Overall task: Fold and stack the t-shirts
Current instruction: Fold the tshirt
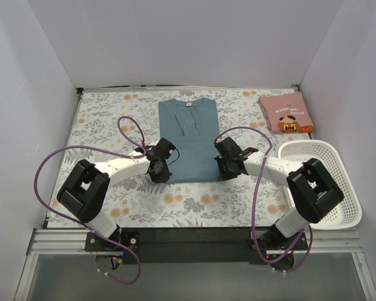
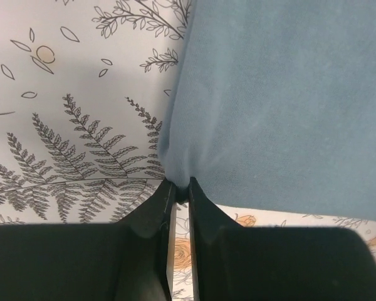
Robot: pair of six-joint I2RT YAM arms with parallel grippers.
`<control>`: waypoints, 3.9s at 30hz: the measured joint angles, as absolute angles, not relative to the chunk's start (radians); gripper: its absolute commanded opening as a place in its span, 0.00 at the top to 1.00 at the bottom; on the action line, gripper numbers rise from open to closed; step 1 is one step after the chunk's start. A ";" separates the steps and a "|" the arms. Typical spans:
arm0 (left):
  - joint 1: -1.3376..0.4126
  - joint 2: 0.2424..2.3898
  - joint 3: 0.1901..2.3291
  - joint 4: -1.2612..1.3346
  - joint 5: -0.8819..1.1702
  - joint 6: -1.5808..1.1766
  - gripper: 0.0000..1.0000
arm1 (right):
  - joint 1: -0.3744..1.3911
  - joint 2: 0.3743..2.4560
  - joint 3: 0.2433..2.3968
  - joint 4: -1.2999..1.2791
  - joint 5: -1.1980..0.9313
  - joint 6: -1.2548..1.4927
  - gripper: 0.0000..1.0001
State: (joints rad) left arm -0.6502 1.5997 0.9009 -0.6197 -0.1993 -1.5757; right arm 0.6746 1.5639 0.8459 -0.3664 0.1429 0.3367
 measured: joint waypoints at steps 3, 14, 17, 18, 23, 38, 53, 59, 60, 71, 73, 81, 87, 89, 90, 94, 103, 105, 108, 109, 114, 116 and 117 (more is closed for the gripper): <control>-0.652 1.597 0.895 -0.605 -0.199 -1.581 1.00 | 0.678 1.564 0.846 -0.366 0.142 0.332 0.99; -0.944 1.332 0.759 -0.921 -0.146 -1.754 1.00 | 0.941 1.353 0.704 -0.587 0.040 0.426 0.99; -1.077 1.237 0.759 -1.031 -0.100 -1.853 1.00 | 1.044 1.246 0.681 -0.712 -0.041 0.492 0.99; -1.123 1.194 0.760 -1.069 -0.077 -1.884 1.00 | 1.068 1.212 0.681 -0.752 -0.070 0.503 0.99; -1.148 1.092 0.822 -1.184 -0.067 -1.948 1.00 | 1.011 1.187 0.798 -0.918 -0.114 0.484 0.99; -0.713 1.345 1.232 -1.091 -0.137 -1.613 1.00 | 0.652 1.571 1.559 -1.100 -0.122 0.185 0.99; -0.350 1.710 1.317 -0.742 -0.019 -1.411 1.00 | 0.427 2.098 2.072 -1.114 -0.187 0.040 0.99; -0.339 1.798 1.316 -0.658 -0.012 -1.391 1.00 | 0.392 2.203 2.069 -1.042 -0.210 0.026 0.99; -0.337 1.807 1.316 -0.649 -0.012 -1.389 1.00 | 0.389 2.207 2.058 -1.024 -0.212 0.025 0.97; -0.330 1.812 1.270 -0.591 -0.041 -1.387 0.63 | 0.382 2.175 1.898 -0.853 -0.211 0.027 0.65; -0.329 1.797 1.261 -0.591 -0.060 -1.386 0.45 | 0.379 2.148 1.879 -0.834 -0.204 0.027 0.63; -0.324 1.576 1.070 -0.503 -0.082 -1.403 0.25 | 0.351 1.839 1.541 -0.580 -0.303 0.063 0.53; -0.356 1.420 0.923 -0.272 0.086 -1.407 0.39 | 0.306 1.779 1.356 -0.320 -0.591 0.133 0.53; -0.368 1.454 0.913 -0.185 0.132 -1.415 0.47 | 0.303 1.818 1.339 -0.231 -0.677 0.174 0.53; -0.374 1.481 0.910 -0.142 0.151 -1.418 0.47 | 0.303 1.847 1.336 -0.181 -0.724 0.198 0.53; -0.337 1.612 0.911 -0.017 0.211 -1.441 0.53 | 0.303 1.974 1.348 -0.023 -0.842 0.291 0.53; -0.177 1.911 1.026 0.111 0.350 -1.508 0.57 | 0.267 2.288 1.551 0.084 -0.908 0.413 0.55; -0.165 1.932 1.035 0.130 0.368 -1.517 0.56 | 0.249 2.320 1.564 0.099 -0.916 0.442 0.55; -0.152 1.940 1.037 0.143 0.399 -1.528 0.54 | 0.223 2.331 1.562 0.124 -0.928 0.488 0.55; -0.150 1.939 1.037 0.143 0.403 -1.528 0.53 | 0.217 2.331 1.561 0.134 -0.931 0.496 0.55; -0.150 1.885 1.032 0.098 0.401 -1.527 0.34 | 0.199 2.251 1.477 0.168 -0.935 0.531 0.54; -0.152 1.803 0.994 0.075 0.389 -1.526 0.32 | 0.200 2.167 1.401 0.177 -0.939 0.546 0.54; -0.154 1.751 0.972 0.066 0.384 -1.526 0.32 | 0.204 2.119 1.361 0.186 -0.943 0.549 0.53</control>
State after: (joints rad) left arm -0.1539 1.7508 0.9718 0.0662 0.3840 -1.5257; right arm 0.2039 2.1193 1.3605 0.1864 -0.9428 0.5488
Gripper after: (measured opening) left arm 0.669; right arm 0.458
